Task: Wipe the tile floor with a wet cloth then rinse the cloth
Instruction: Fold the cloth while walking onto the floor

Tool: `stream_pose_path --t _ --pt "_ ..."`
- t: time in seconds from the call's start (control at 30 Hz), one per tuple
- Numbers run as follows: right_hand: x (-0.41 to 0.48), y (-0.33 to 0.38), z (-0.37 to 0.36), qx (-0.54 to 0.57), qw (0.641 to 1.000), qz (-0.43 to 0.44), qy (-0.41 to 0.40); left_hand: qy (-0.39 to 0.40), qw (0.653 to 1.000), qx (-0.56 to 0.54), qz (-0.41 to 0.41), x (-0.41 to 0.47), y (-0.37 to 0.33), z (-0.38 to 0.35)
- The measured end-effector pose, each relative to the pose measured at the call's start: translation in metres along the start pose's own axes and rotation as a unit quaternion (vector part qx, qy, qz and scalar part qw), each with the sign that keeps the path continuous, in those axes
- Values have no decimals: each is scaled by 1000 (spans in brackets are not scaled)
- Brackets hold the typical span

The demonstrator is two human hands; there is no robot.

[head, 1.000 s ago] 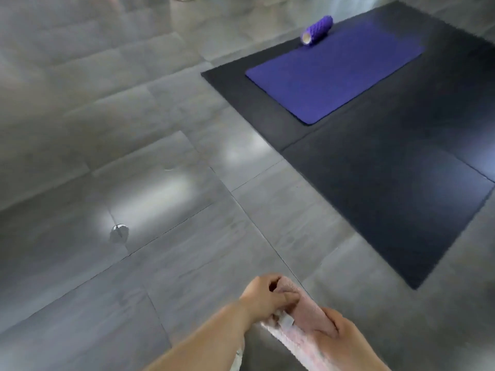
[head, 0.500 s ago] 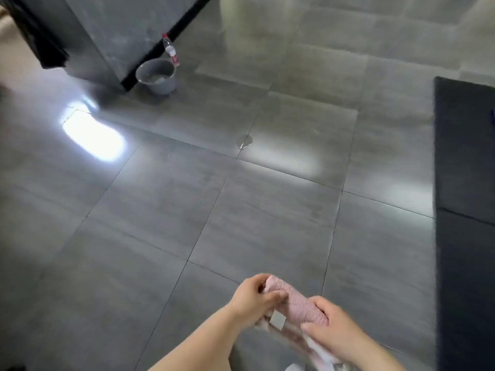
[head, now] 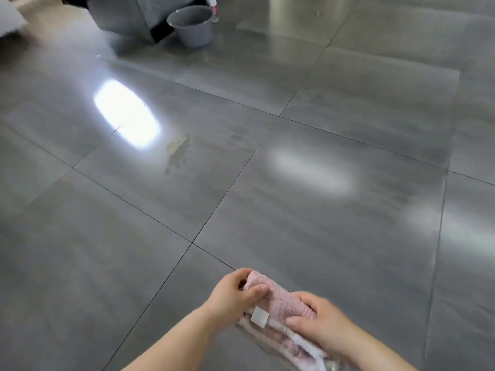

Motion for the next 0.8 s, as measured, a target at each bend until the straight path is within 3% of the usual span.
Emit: stream_pose_path --t 0.17,0.57,0.7,0.8 --pt "84 -20 -4 -14 998 55 2 -68 993 -92 -31 59 53 8" --pt "129 7 -28 -31 998 53 23 -81 979 -184 13 71 87 47" --pt "128 50 -27 34 998 43 -5 -74 950 -295 70 55 77 75" --pt "115 112 -30 38 998 34 20 -123 926 -349 73 26 42 123"
Point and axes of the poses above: each hand's wrist, its own x-axis towards the middle knuckle, its own z-axis out of the back of the hand, y = z × x, the point moved 2 cm from there along x, towards the middle knuckle, and after that the axes turned 5 degrees about -x, right-handed, at the moved point
